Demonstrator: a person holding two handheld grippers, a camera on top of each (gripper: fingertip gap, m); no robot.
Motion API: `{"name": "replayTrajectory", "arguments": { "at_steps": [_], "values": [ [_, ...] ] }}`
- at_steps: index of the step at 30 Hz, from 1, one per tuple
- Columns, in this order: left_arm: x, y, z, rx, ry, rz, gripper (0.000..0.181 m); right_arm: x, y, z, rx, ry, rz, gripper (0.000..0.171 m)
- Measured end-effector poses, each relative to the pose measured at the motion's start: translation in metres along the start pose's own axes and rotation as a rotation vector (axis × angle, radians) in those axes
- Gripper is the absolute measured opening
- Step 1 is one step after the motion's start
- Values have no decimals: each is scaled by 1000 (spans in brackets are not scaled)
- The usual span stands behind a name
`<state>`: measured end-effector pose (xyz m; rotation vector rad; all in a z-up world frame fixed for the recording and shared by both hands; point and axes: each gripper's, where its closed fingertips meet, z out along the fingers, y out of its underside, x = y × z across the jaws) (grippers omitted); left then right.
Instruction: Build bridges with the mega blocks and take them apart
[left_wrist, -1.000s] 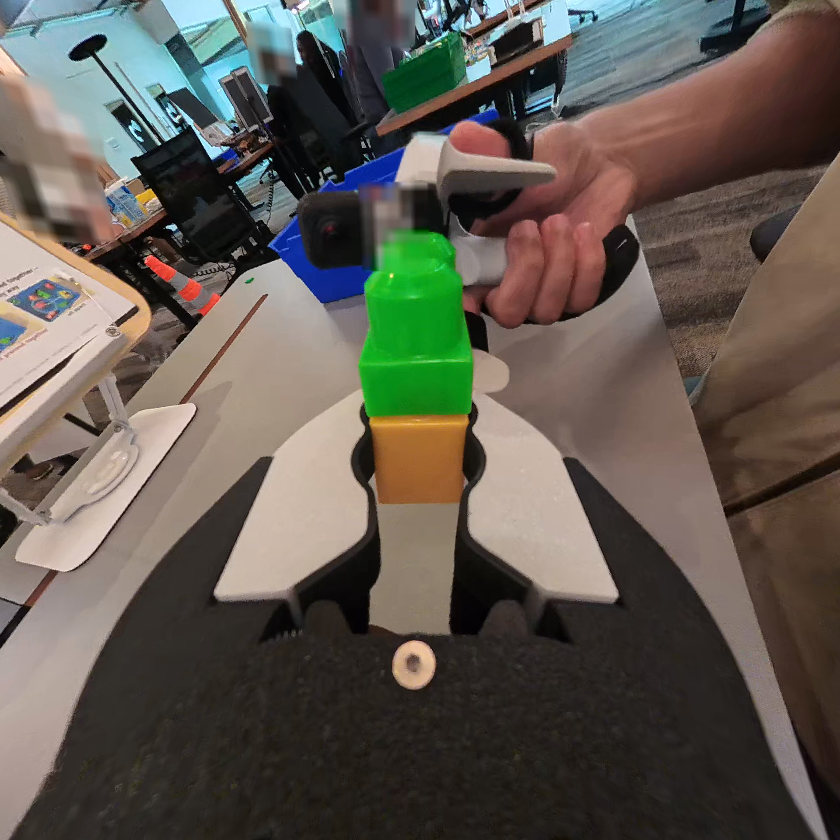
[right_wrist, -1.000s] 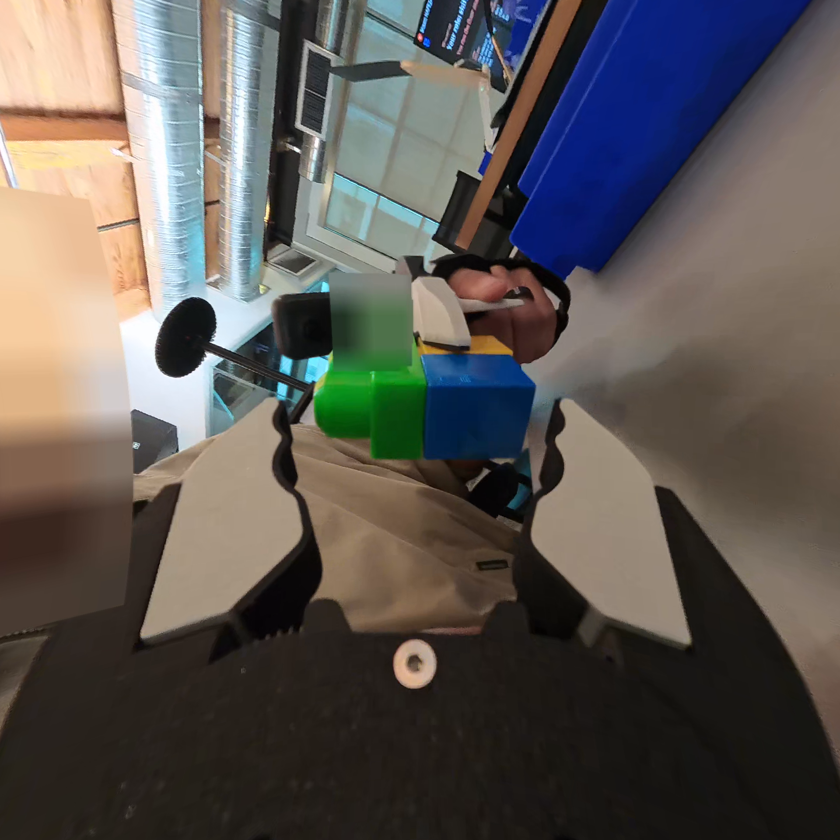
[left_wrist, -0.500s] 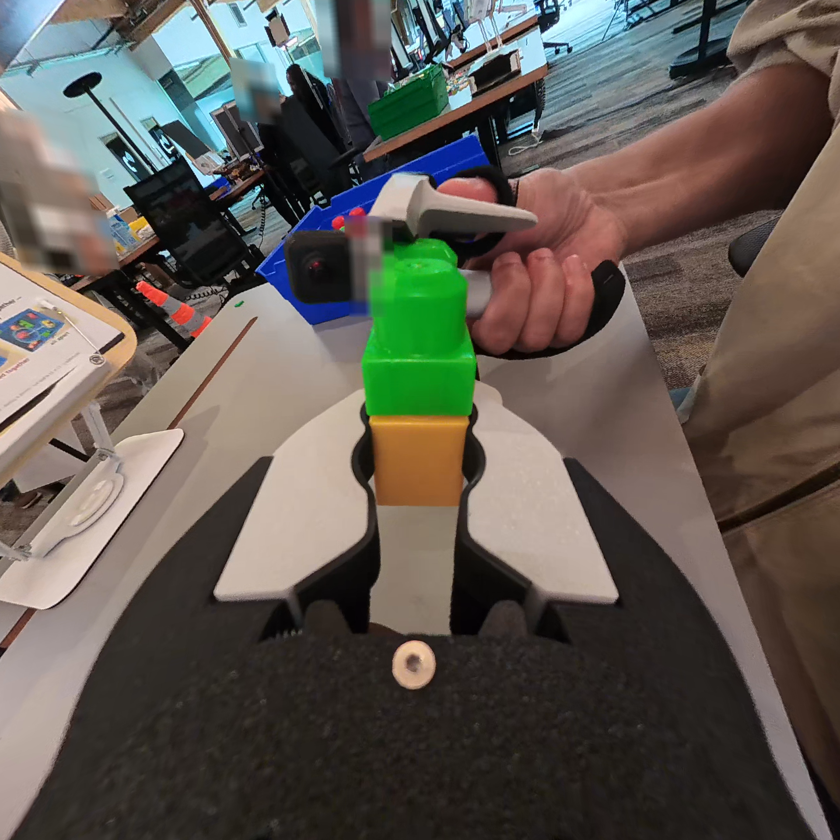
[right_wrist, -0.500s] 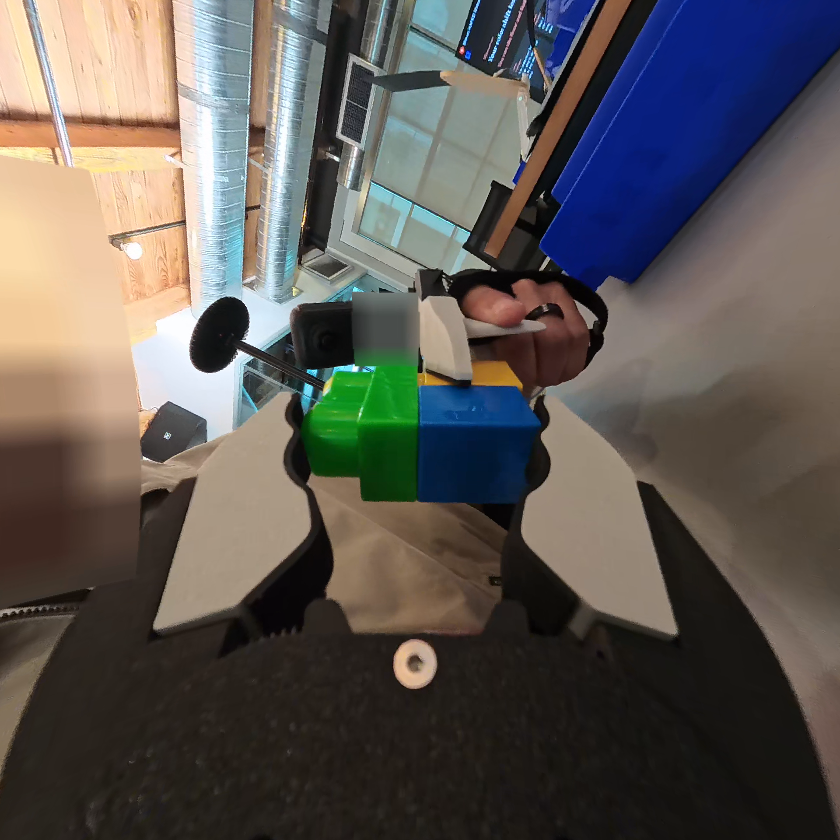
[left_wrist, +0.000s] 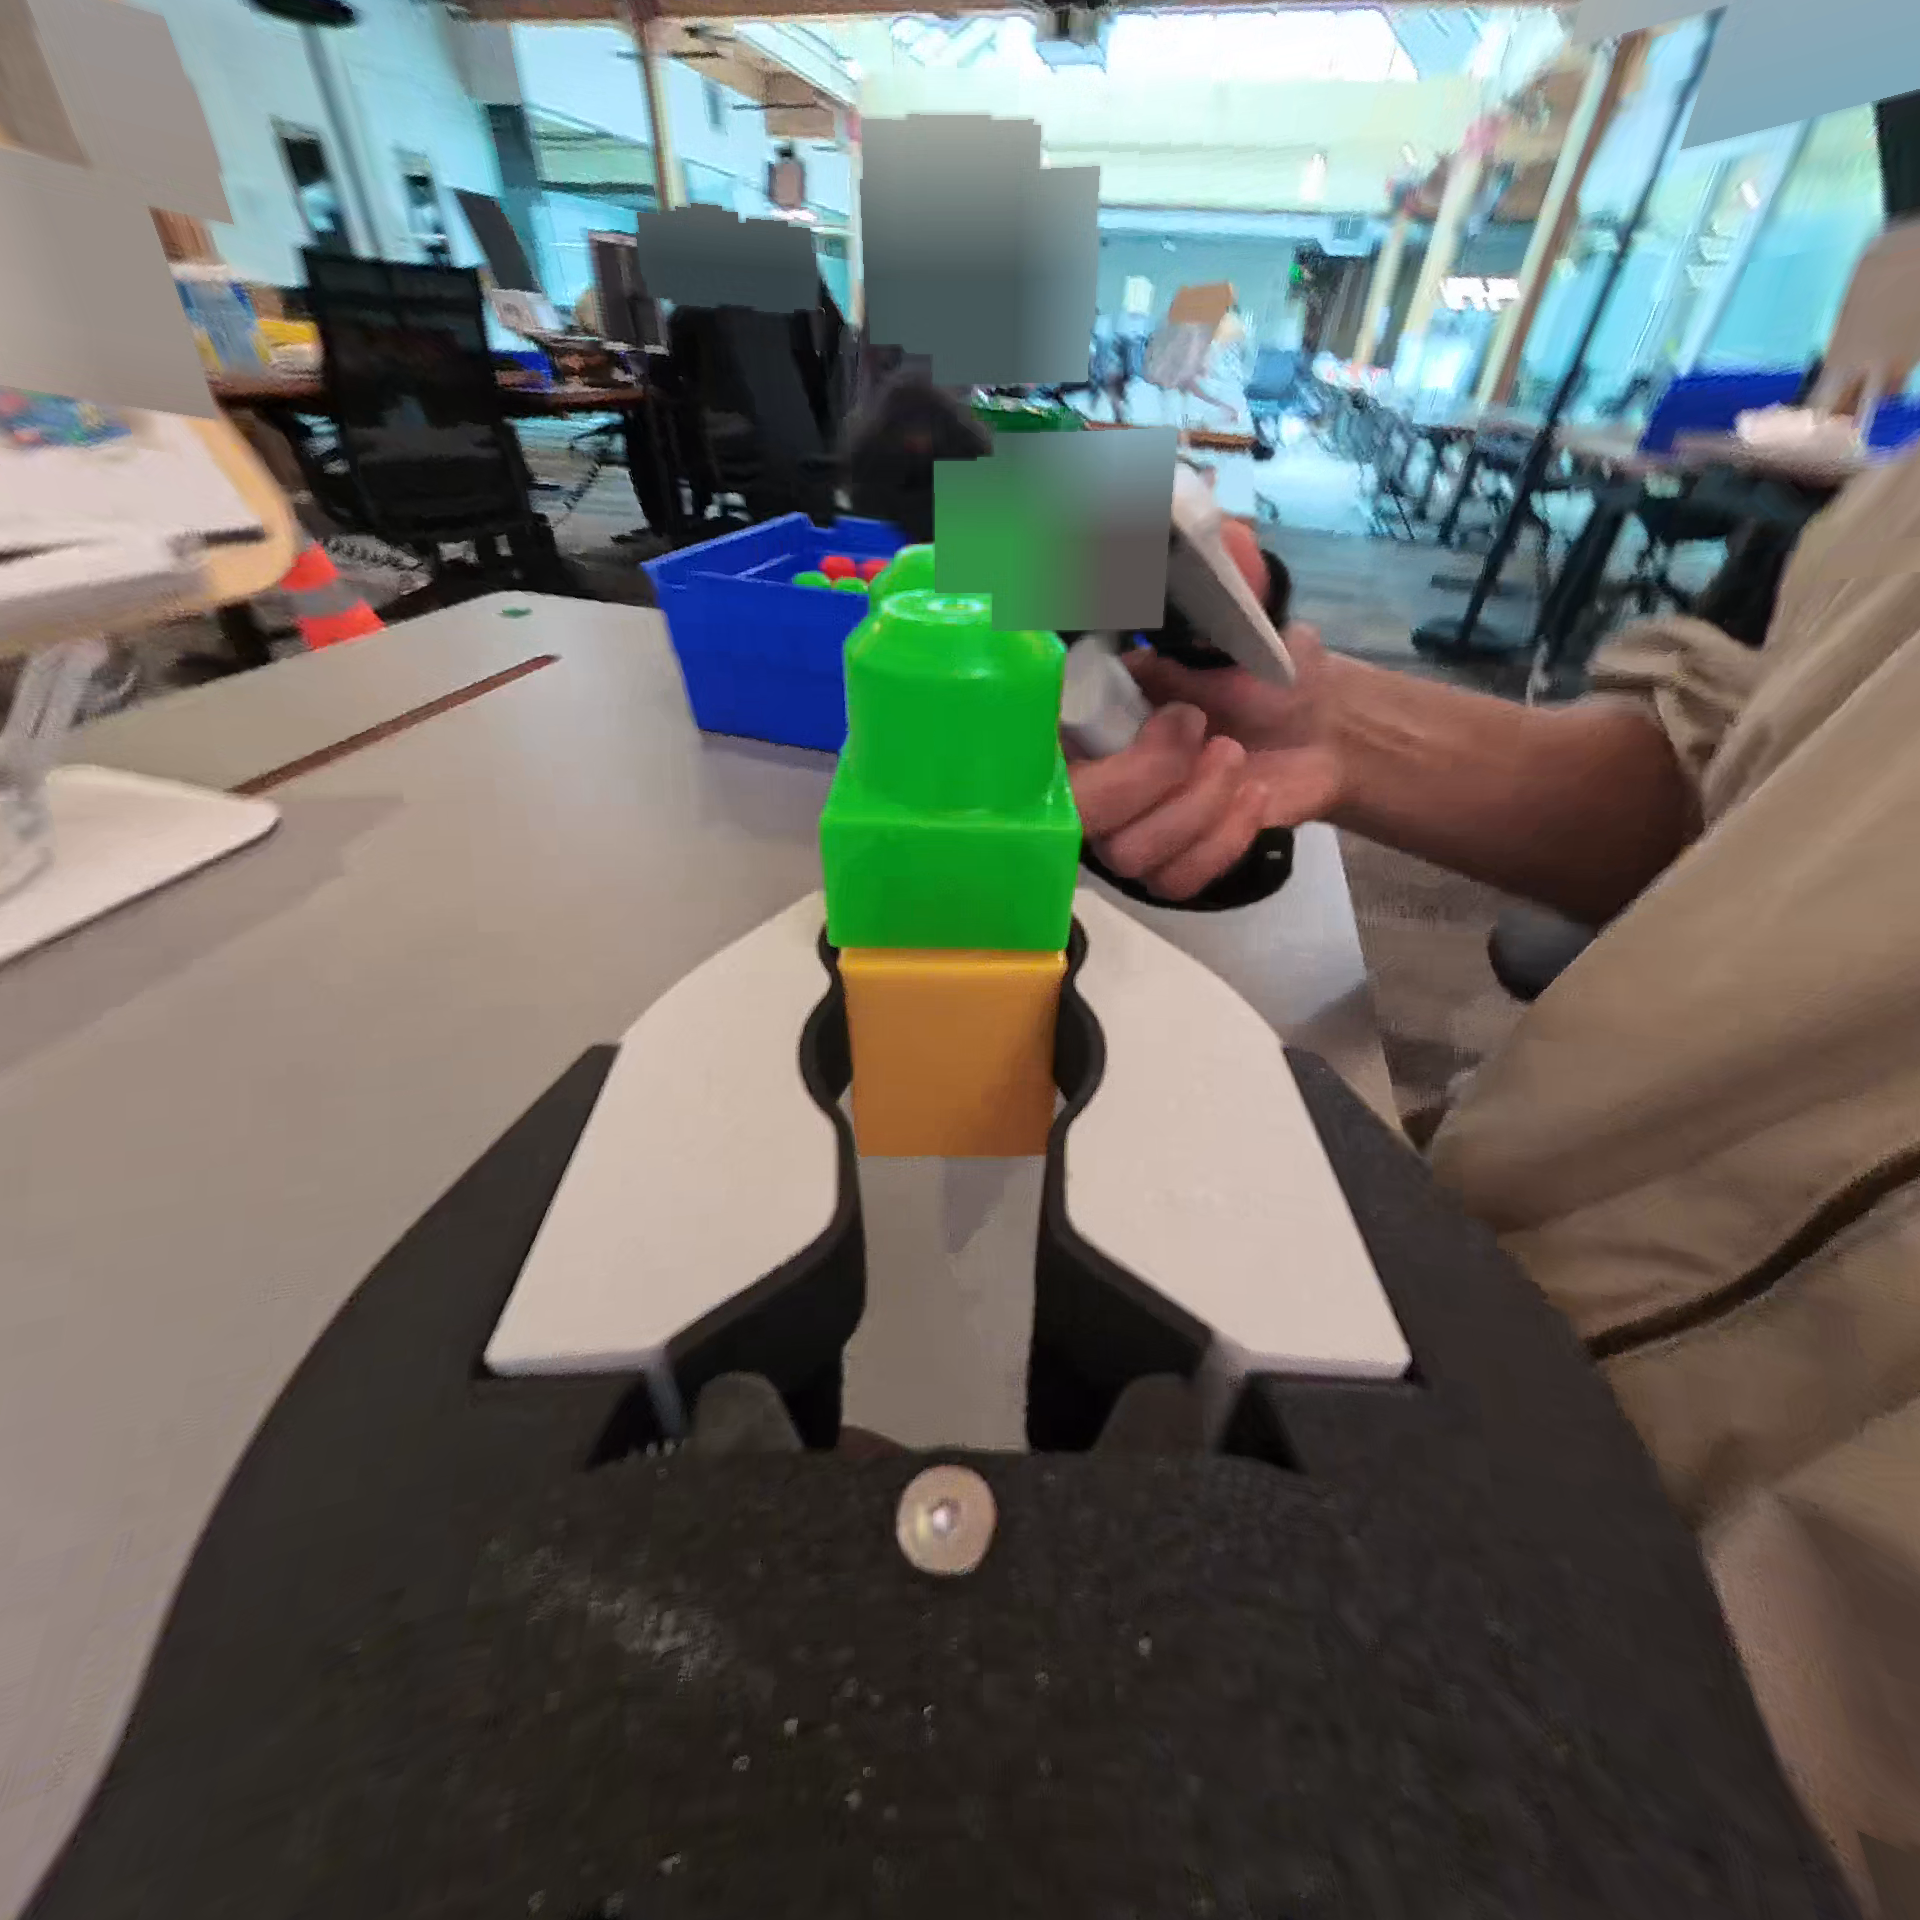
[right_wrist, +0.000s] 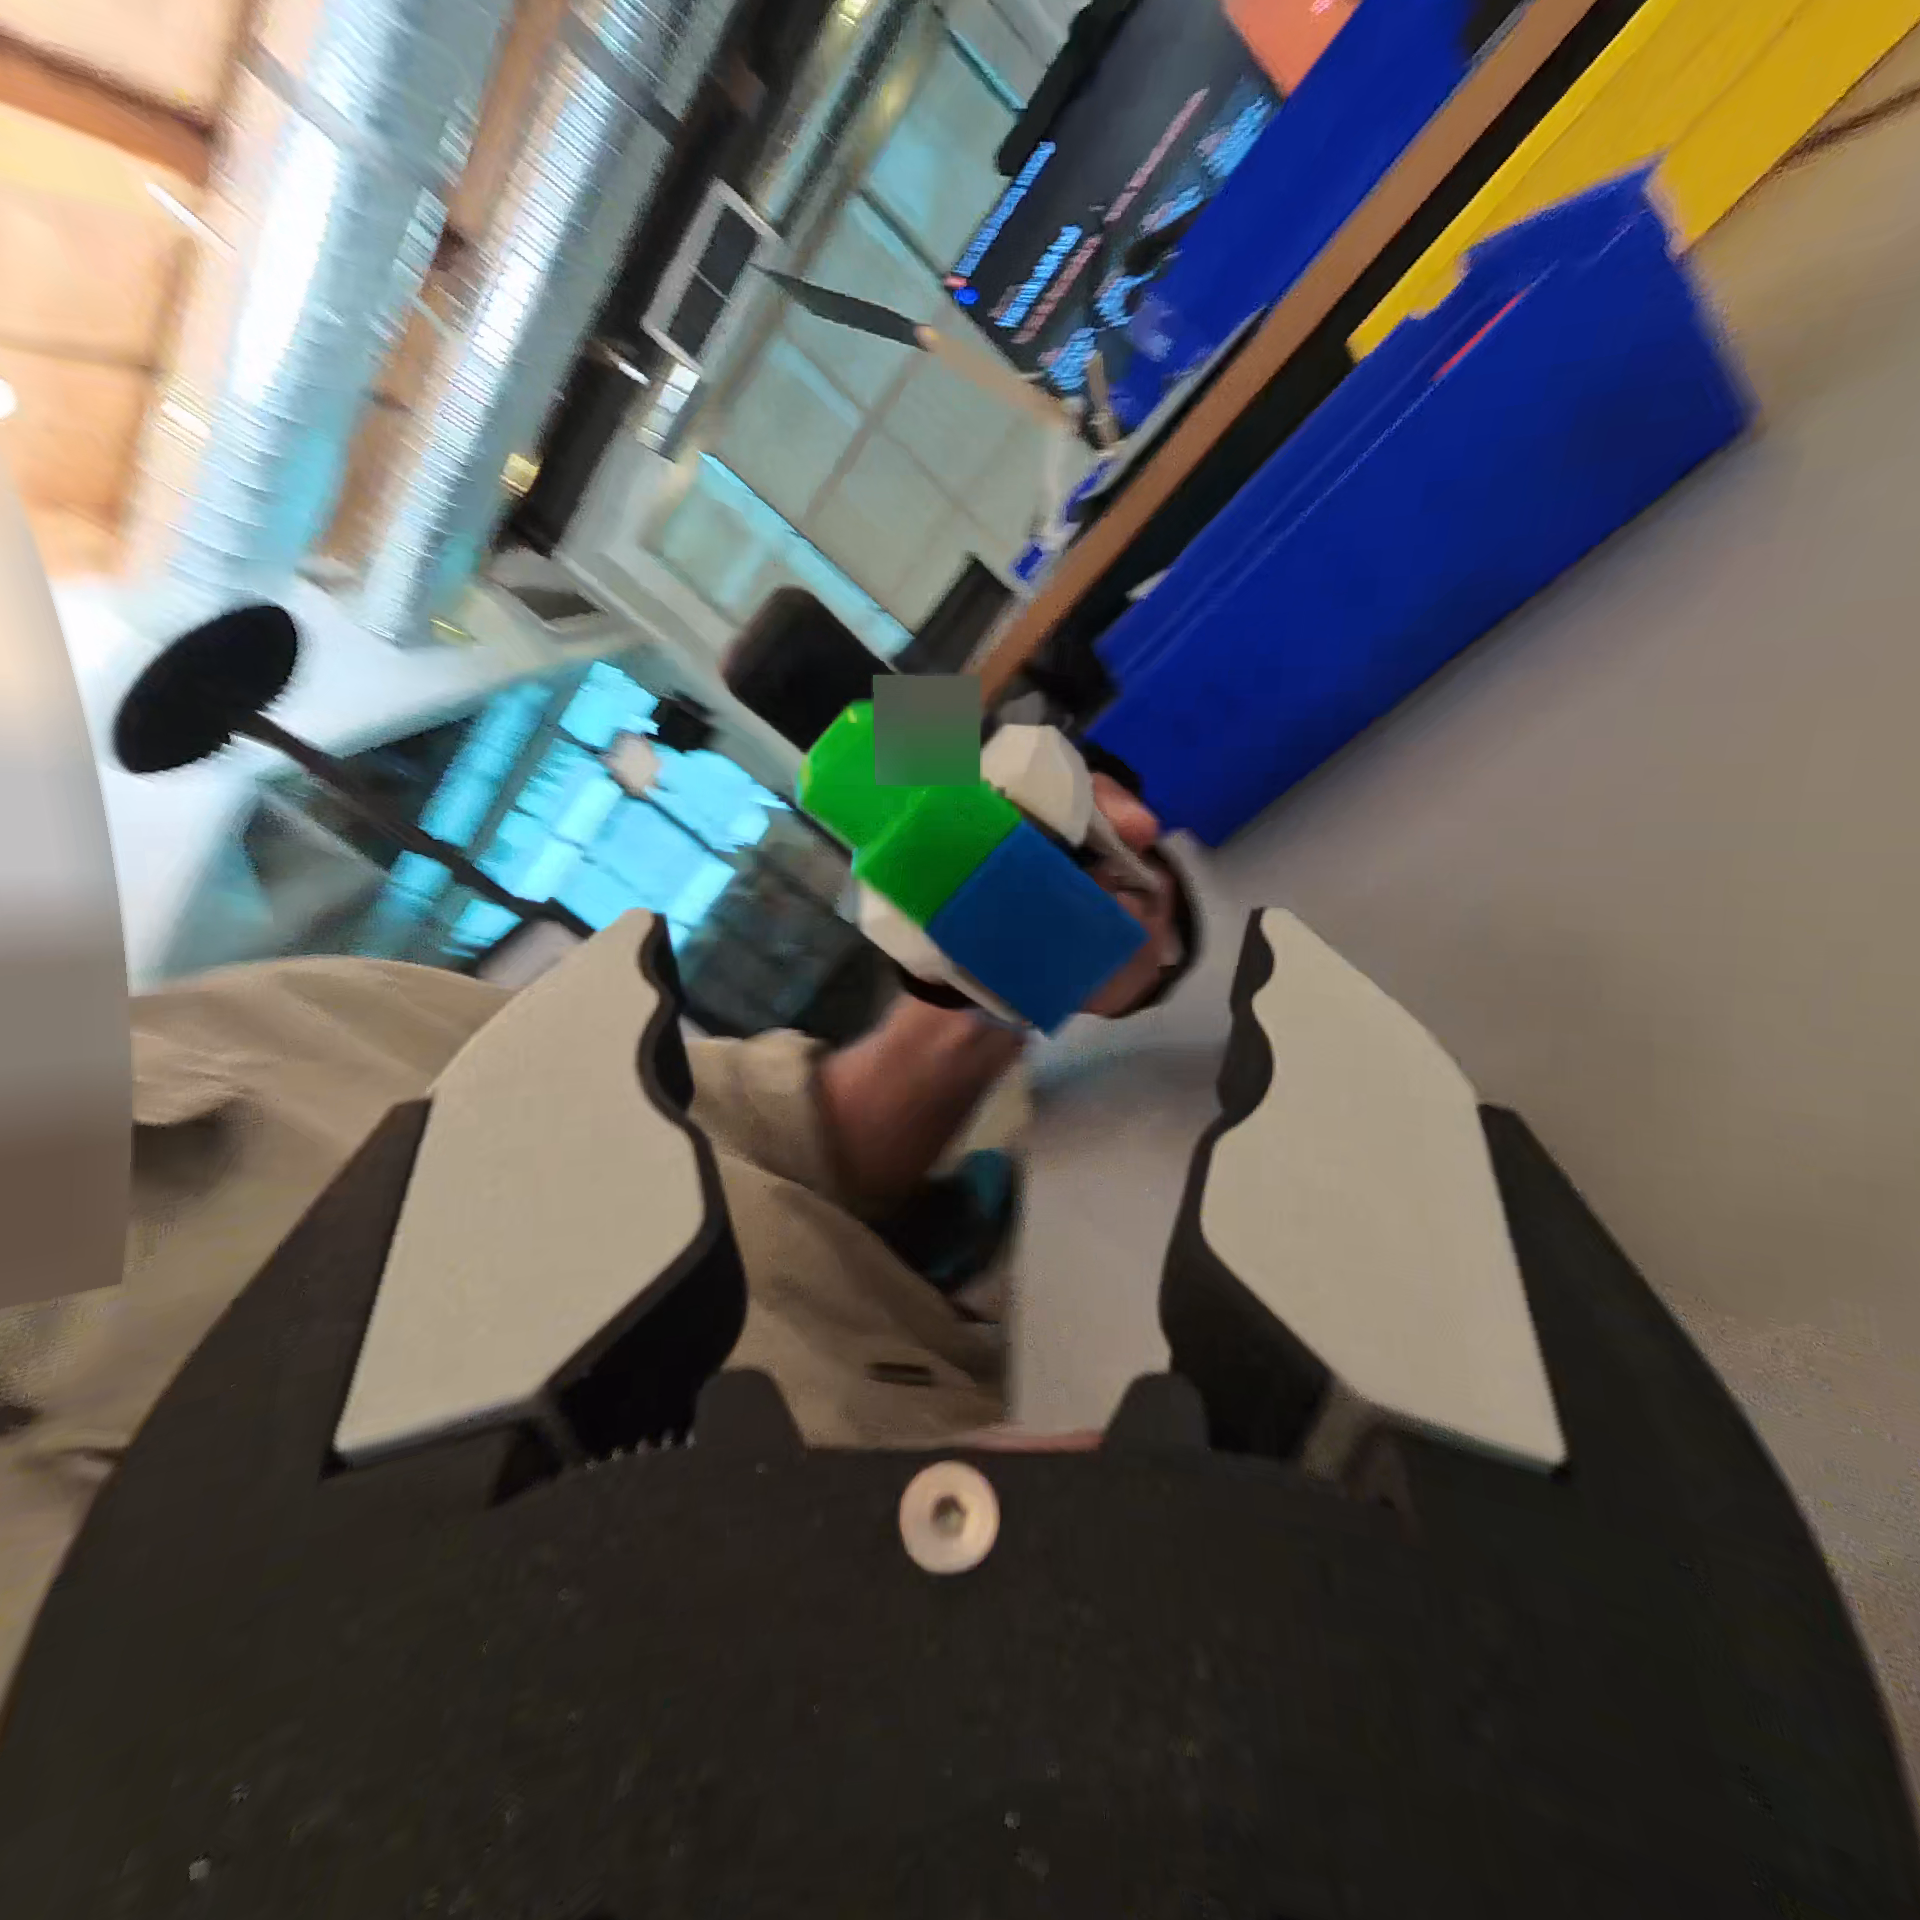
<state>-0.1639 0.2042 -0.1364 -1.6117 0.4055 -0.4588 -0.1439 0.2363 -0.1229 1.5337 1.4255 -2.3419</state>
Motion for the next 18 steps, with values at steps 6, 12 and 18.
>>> {"name": "replayTrajectory", "arguments": {
  "at_steps": [6,12,18],
  "values": [
    [-12,9,-19,61,6,-241,35,40,13,-34,-144,536,-679,91],
    [-12,11,-26,65,8,-244,36,29,35,-32,-126,507,-700,82],
    [-3,14,-21,17,46,-198,36,12,37,-18,-176,363,-623,79]
  ]
}}
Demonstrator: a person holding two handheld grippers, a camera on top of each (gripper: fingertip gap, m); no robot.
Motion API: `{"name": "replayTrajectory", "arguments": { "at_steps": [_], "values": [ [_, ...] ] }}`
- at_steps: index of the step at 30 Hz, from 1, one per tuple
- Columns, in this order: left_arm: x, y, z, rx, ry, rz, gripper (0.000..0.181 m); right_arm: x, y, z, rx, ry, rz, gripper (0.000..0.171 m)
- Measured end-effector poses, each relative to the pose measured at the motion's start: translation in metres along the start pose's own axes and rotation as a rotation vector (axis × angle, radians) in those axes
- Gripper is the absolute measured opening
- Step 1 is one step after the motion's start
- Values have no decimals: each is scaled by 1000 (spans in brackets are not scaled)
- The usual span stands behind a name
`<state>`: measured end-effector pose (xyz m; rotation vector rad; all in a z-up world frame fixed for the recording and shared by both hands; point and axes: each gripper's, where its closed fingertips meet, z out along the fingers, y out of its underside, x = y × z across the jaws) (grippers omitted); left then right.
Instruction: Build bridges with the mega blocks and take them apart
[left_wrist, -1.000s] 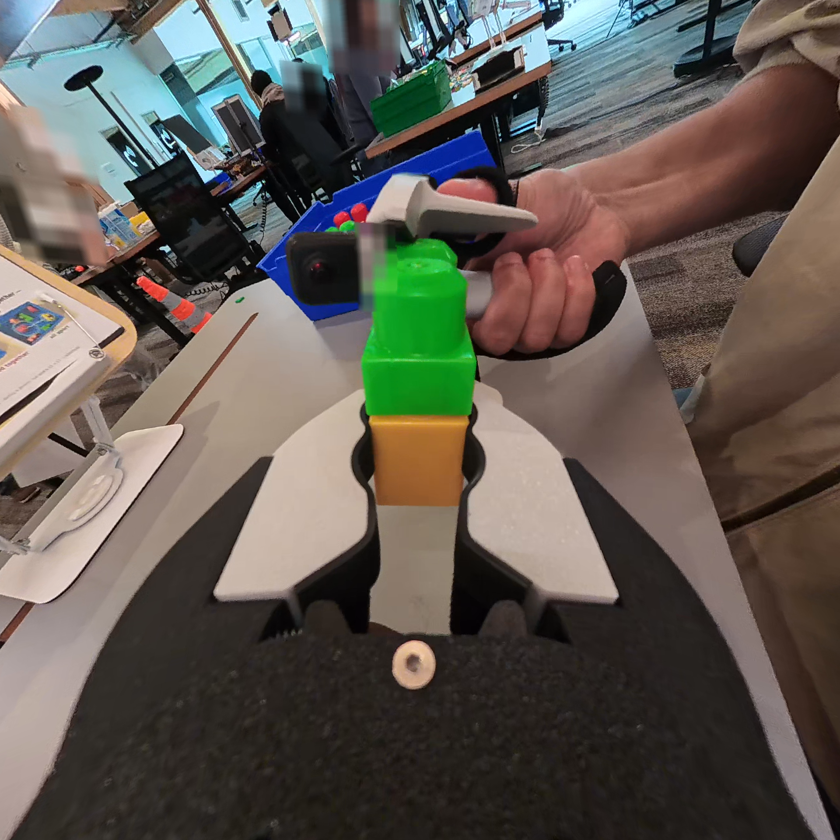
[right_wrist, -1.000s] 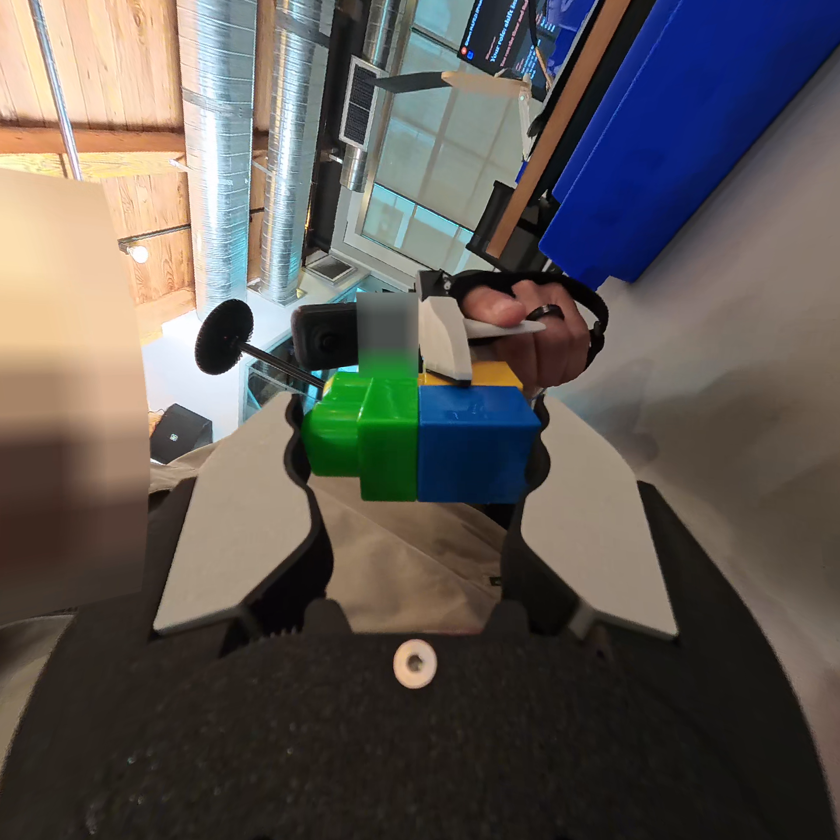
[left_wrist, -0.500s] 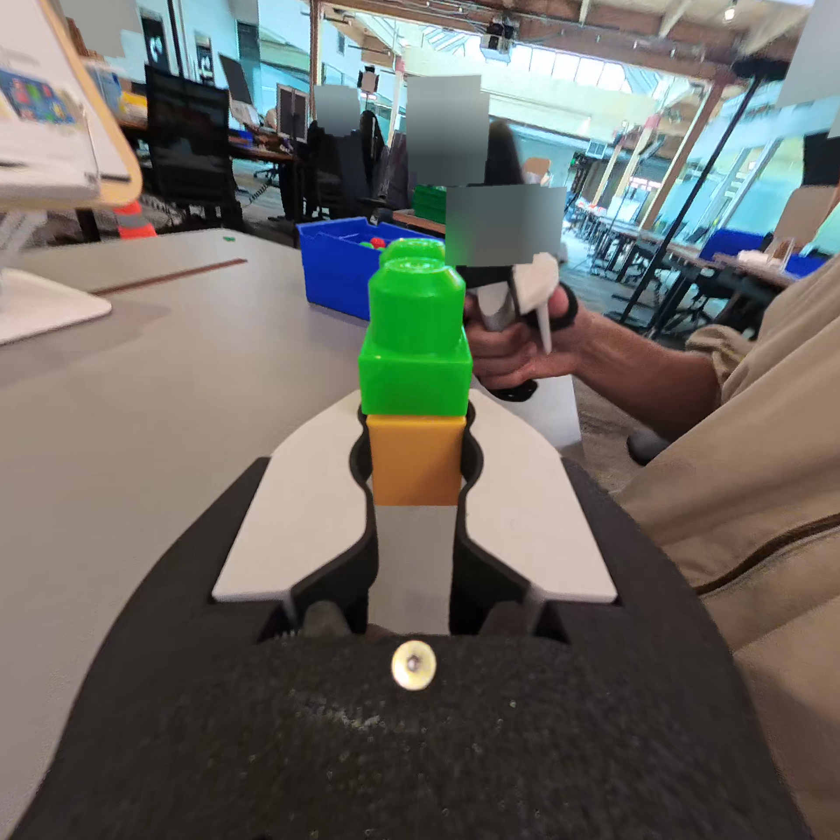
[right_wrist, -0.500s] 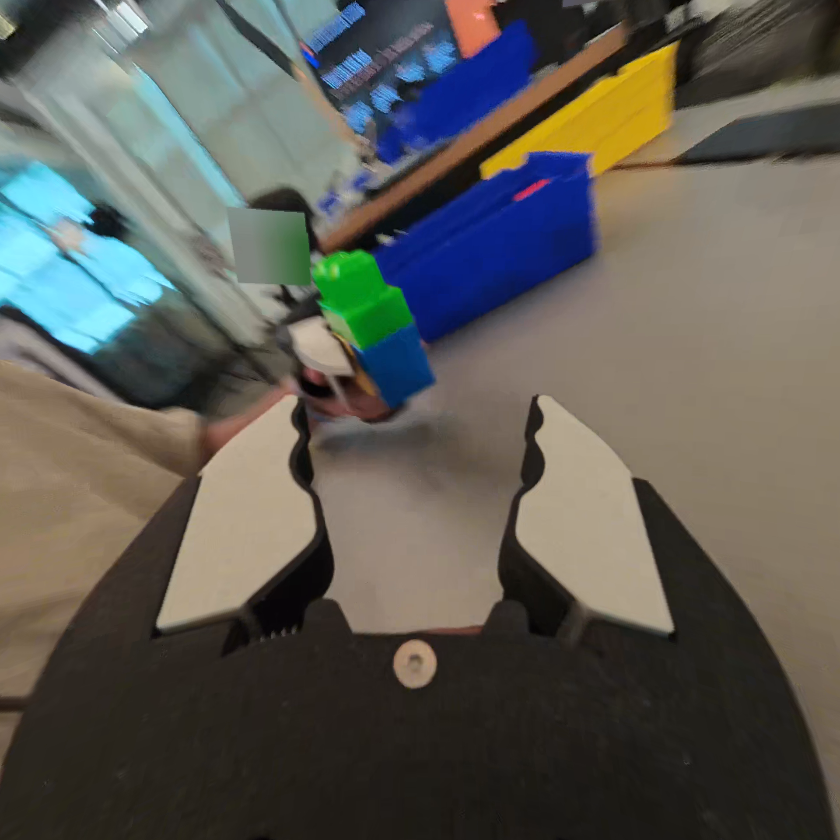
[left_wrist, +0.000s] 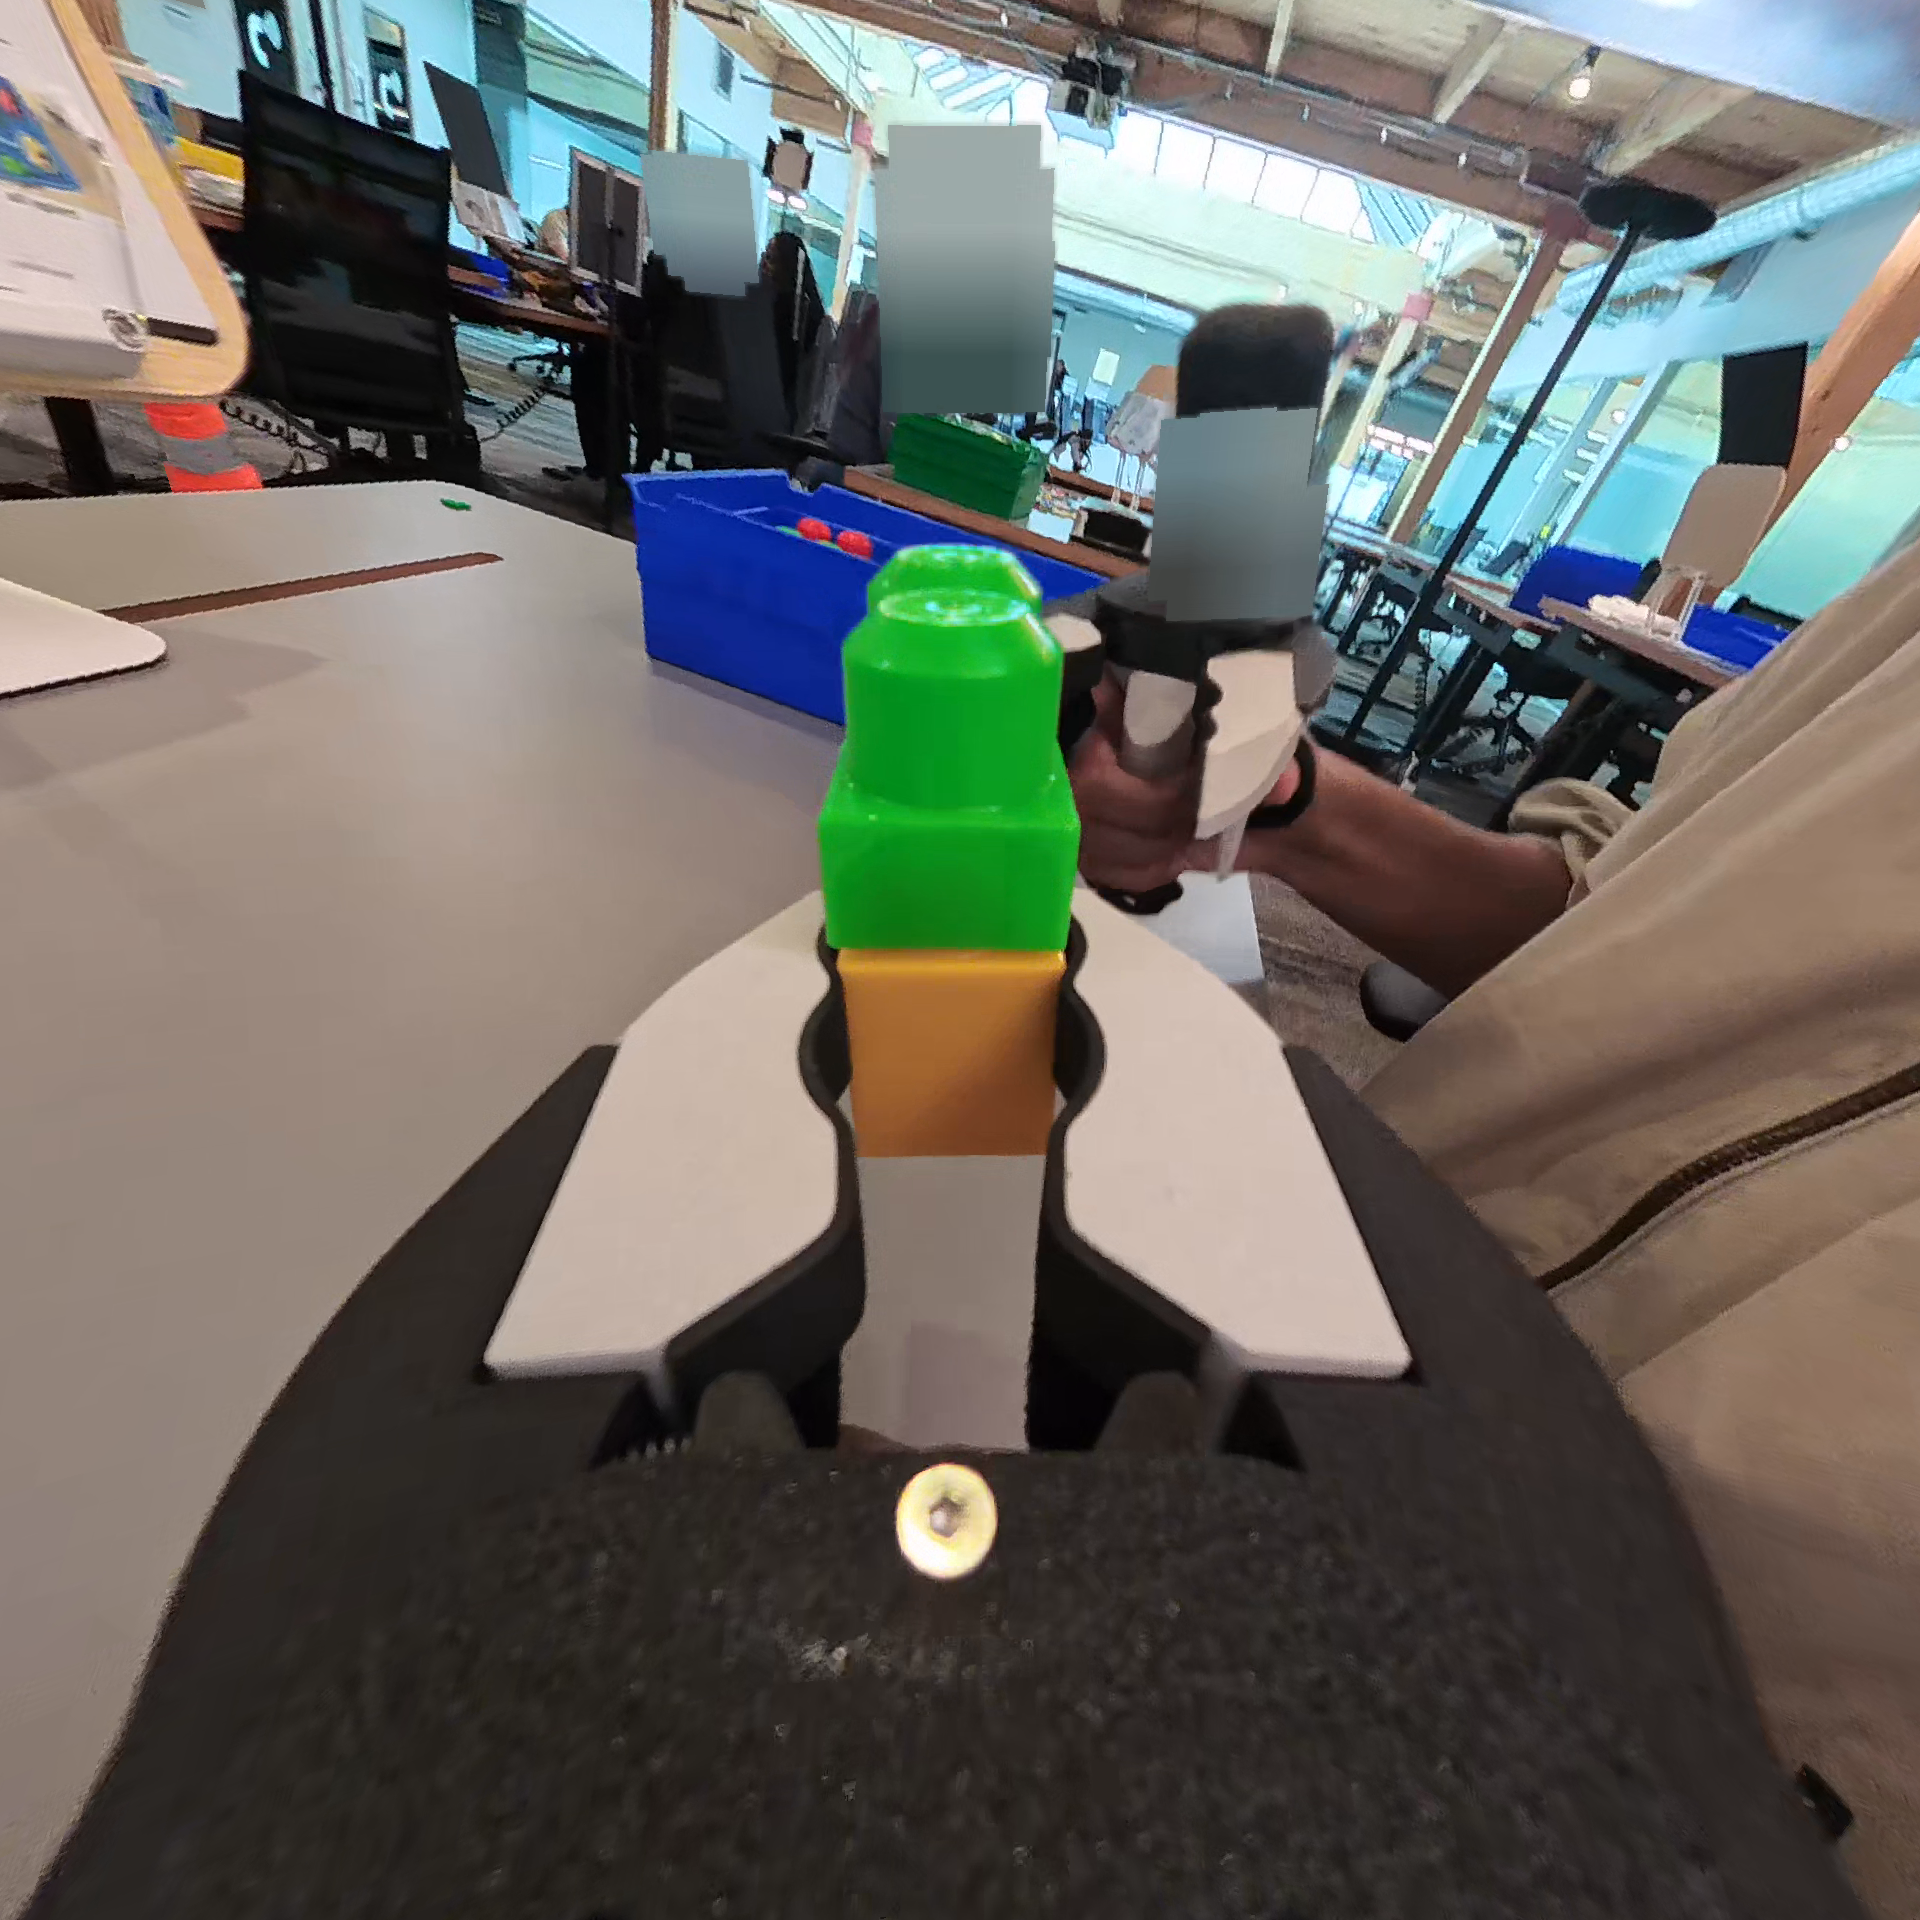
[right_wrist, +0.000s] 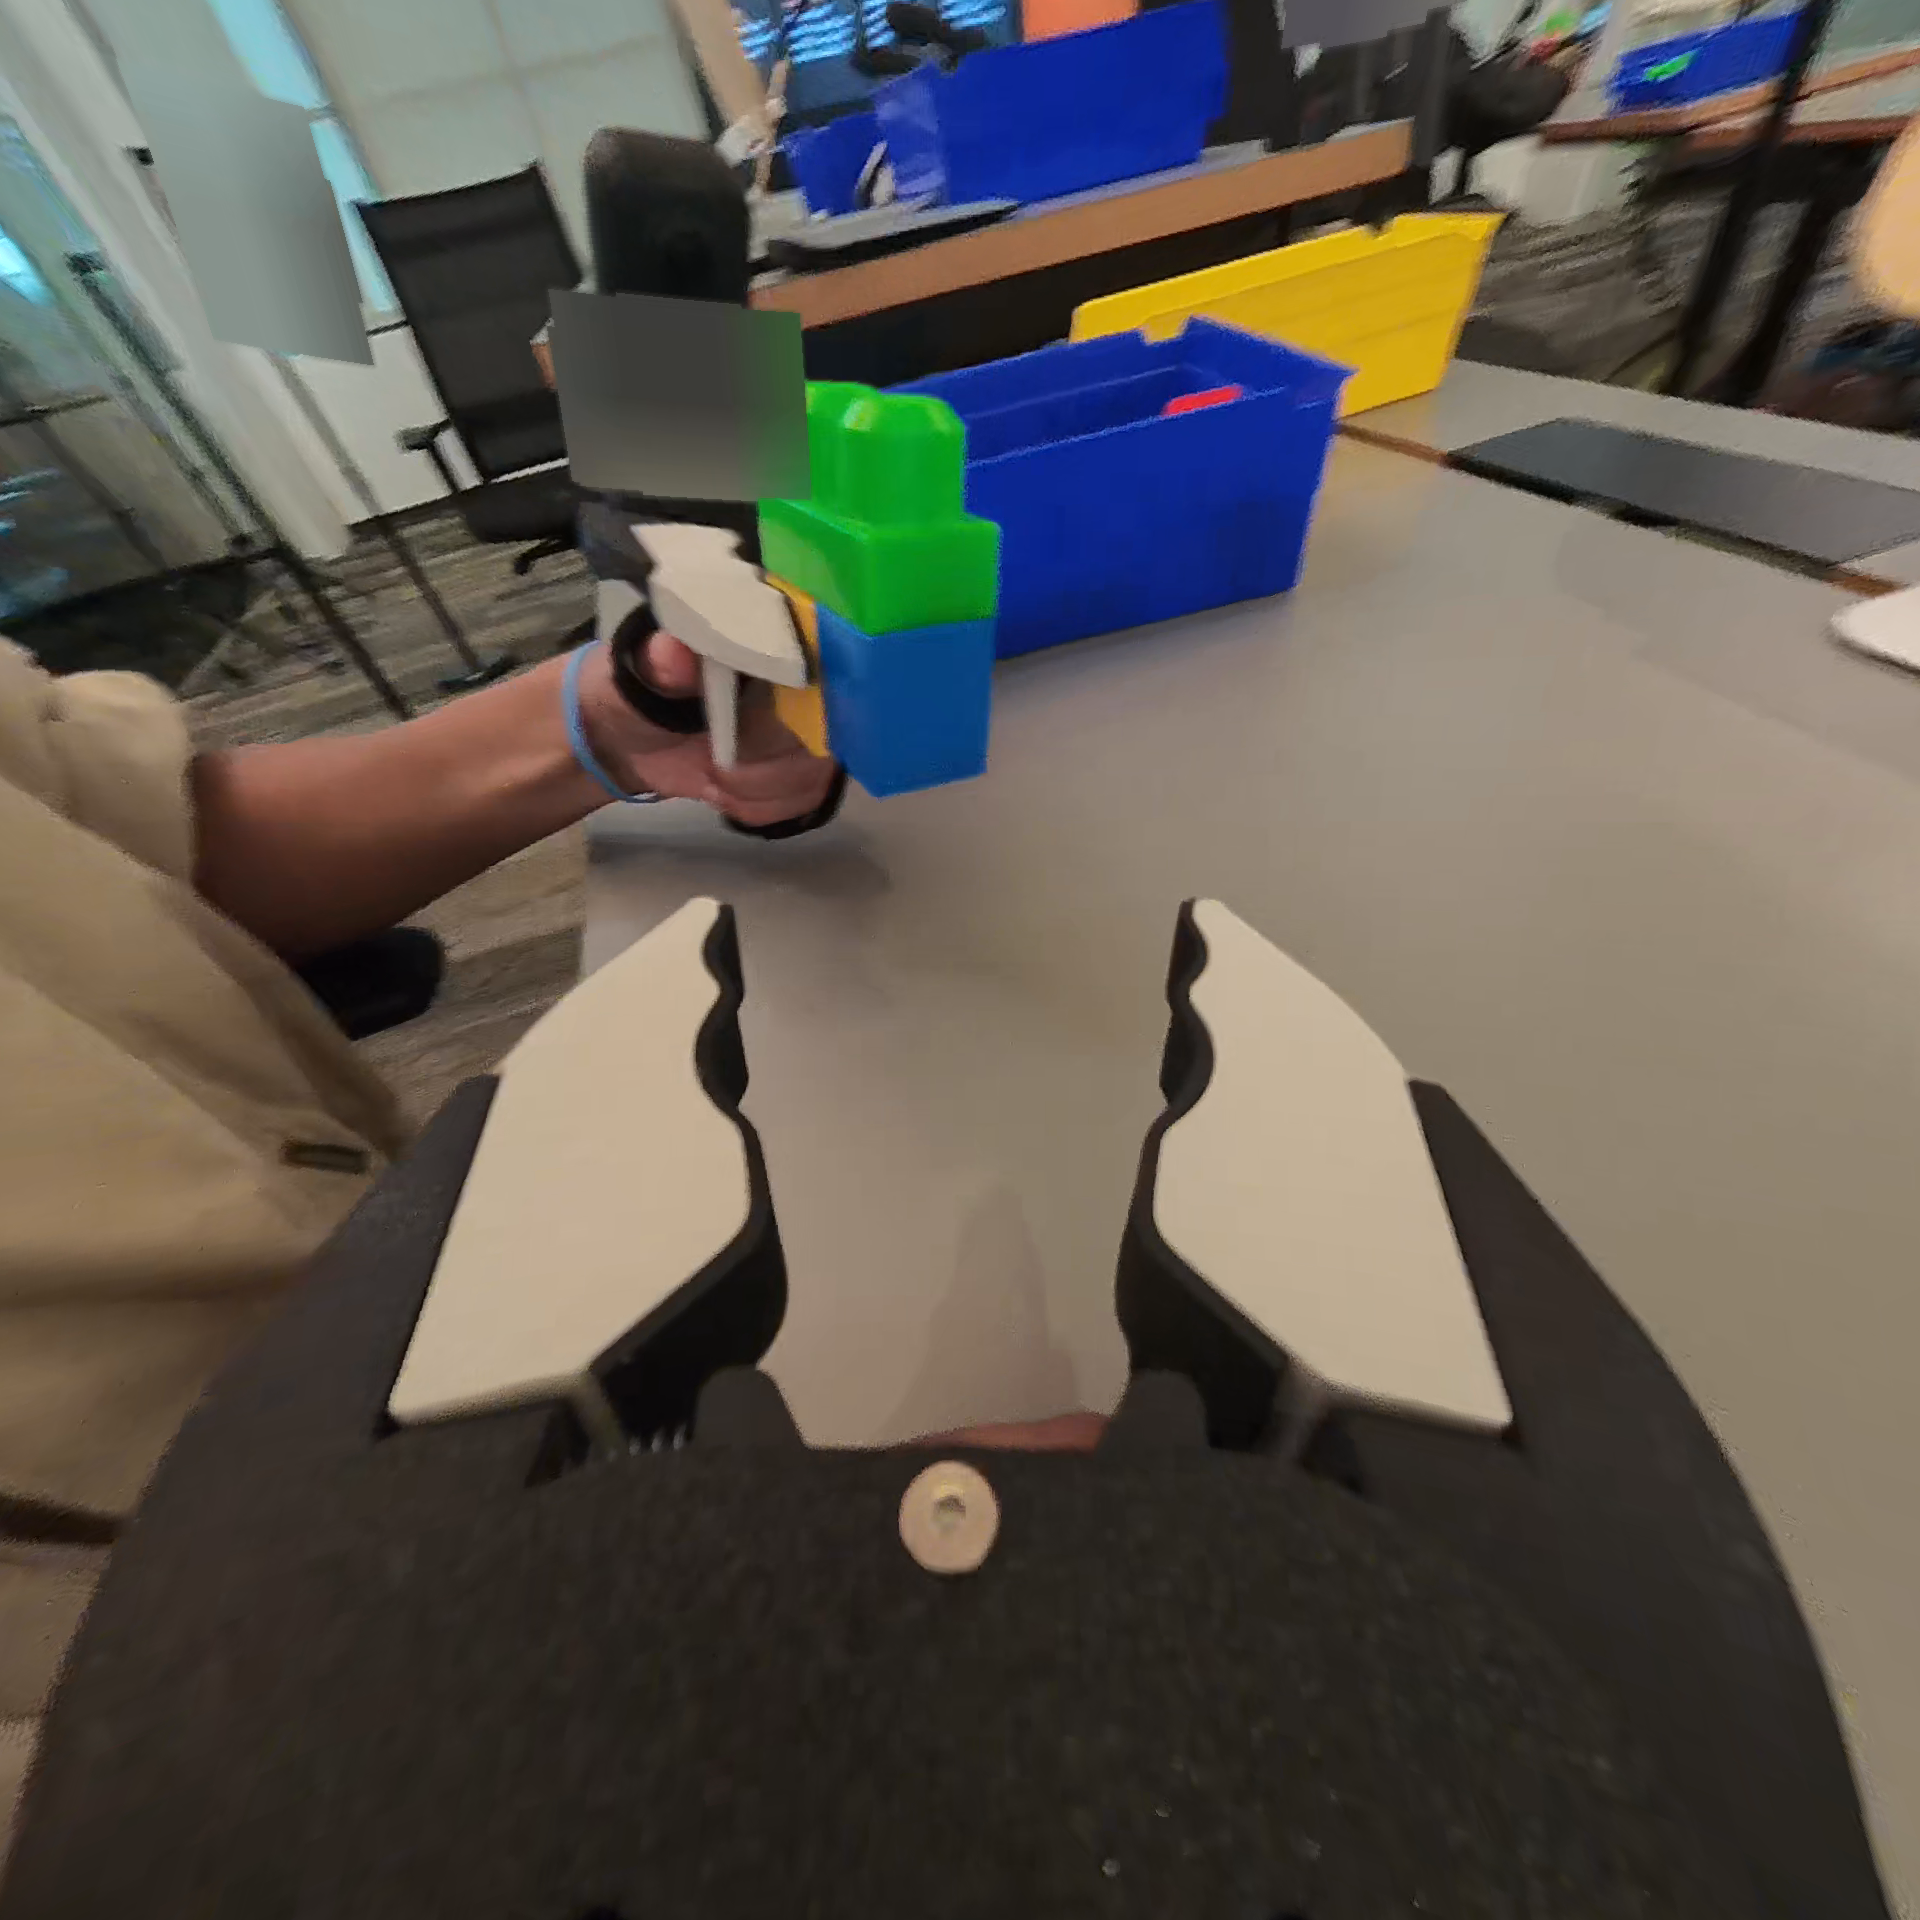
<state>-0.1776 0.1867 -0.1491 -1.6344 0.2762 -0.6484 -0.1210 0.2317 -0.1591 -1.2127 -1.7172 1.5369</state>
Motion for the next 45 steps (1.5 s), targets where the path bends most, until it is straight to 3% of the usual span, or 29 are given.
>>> {"name": "replayTrajectory", "arguments": {
  "at_steps": [3,8,11,14,15,17,23,29,33,36,42,45],
  "values": [
    [5,8,8,-87,14,54,35,-10,-8,9,-103,-57,-88,67],
    [12,26,27,-278,40,186,36,-11,-10,24,-322,-82,-315,65],
    [18,33,36,-357,83,233,36,-13,-2,28,-397,-133,-349,61],
    [21,42,45,-446,108,291,36,-15,10,29,-462,-167,-363,50],
    [22,42,48,-458,117,299,36,-15,14,28,-482,-172,-367,37],
    [20,43,52,-479,112,318,36,-11,18,25,-501,-155,-367,36],
    [16,17,44,-374,75,295,51,3,4,10,-307,-149,-182,36],
    [18,-17,21,-138,31,247,23,5,-27,-11,13,-228,101,36],
    [27,-20,23,-83,-12,327,33,2,-37,-13,162,-291,320,36],
    [32,-14,26,-96,-60,397,36,-4,-36,-13,218,-323,439,36],
    [39,-17,30,-58,-89,517,0,-19,-35,-11,270,-392,570,36],
    [40,-21,30,-48,-98,558,0,-25,-31,-7,238,-399,581,36]
  ]
}}
